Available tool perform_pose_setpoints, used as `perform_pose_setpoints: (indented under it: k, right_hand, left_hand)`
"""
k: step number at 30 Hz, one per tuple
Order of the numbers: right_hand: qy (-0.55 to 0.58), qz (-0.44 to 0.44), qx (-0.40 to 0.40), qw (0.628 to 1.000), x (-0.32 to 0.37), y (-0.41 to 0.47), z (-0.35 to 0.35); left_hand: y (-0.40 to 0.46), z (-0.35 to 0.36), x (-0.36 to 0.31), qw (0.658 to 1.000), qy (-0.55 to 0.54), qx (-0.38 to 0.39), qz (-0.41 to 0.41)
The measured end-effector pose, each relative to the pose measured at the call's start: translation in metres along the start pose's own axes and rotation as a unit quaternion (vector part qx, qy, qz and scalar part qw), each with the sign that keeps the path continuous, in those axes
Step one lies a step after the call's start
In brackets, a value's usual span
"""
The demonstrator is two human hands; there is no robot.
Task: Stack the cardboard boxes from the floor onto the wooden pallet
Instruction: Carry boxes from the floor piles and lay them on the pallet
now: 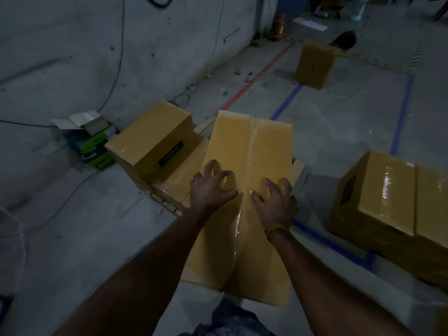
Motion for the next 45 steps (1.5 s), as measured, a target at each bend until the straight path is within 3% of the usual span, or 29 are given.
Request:
perform_pose_setpoints:
  k: [13,26,45]
  right_hand:
    - [-0.004,0.015,0.004,1.0,0.147,0.061,0.085]
    - [0.0,0.088,-0.032,0.996,0.315,0.099,0.184]
    - [0.022,0.137,0.032,0.99,0.36,0.234,0.324]
  left_hand:
    - [0.122,-0.054,0.124,0.999,-0.005,0.031,-0.001]
    - [0.264,-0.107,0.279,0.993,-0.007,0.045,0.108]
    - [0.458,-0.03,0.363,0.985,-0.028,0.122,0.12]
Point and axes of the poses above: each hand's wrist, its own y-axis towards the middle knuckle, its own z-axis out of the palm, x = y × z, the point moved 1 cm from there along y, towards the middle knuckle, and after that the axes turned 4 degrees about -x, right-handed, at the moved point
